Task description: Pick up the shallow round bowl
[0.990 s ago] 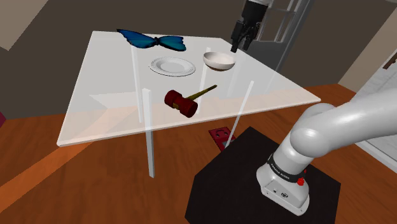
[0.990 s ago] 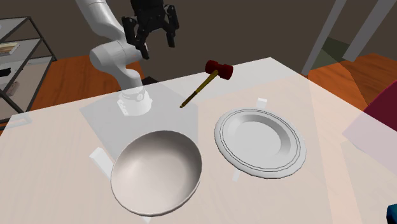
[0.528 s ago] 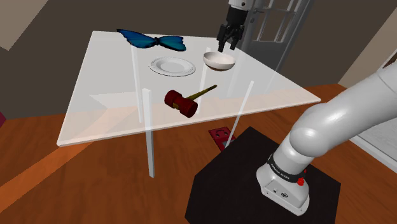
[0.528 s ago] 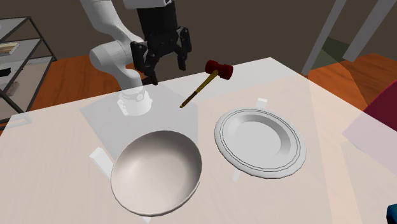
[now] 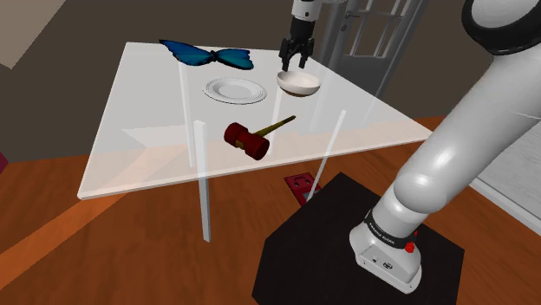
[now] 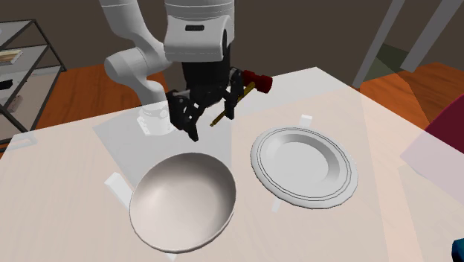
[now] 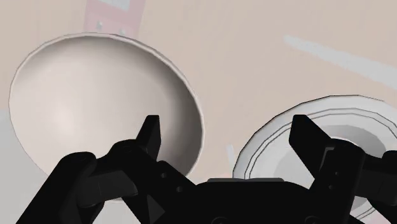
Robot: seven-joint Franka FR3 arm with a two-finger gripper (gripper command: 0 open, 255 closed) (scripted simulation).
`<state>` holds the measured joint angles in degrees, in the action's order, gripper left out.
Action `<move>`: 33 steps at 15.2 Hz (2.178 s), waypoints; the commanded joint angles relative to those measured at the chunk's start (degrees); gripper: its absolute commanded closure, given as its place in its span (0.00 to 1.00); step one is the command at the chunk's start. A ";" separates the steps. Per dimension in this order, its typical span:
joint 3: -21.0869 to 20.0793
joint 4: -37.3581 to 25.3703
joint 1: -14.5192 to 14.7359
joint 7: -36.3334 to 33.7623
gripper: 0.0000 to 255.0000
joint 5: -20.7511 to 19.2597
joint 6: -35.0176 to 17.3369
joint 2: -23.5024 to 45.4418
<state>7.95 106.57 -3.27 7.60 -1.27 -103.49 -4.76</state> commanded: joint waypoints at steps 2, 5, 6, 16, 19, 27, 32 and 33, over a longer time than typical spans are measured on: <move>0.66 -6.76 -0.56 0.45 0.00 0.36 -0.34 7.49; 0.65 -5.37 -0.59 0.43 0.00 0.36 -1.88 7.63; 0.65 -4.64 -0.59 0.42 0.00 0.36 -2.64 7.67; 0.63 -1.59 -0.57 0.33 1.00 0.40 -6.06 8.04; 0.63 -1.61 -0.57 0.33 1.00 0.40 -6.06 8.06; 0.65 -4.97 -0.59 0.42 1.00 0.36 -2.31 7.67; 0.66 -8.78 -0.59 0.49 1.00 0.37 1.53 7.63; 0.66 -9.59 -0.59 0.51 1.00 0.38 2.31 7.66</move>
<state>8.61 97.92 -3.86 8.10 -0.90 -102.02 2.82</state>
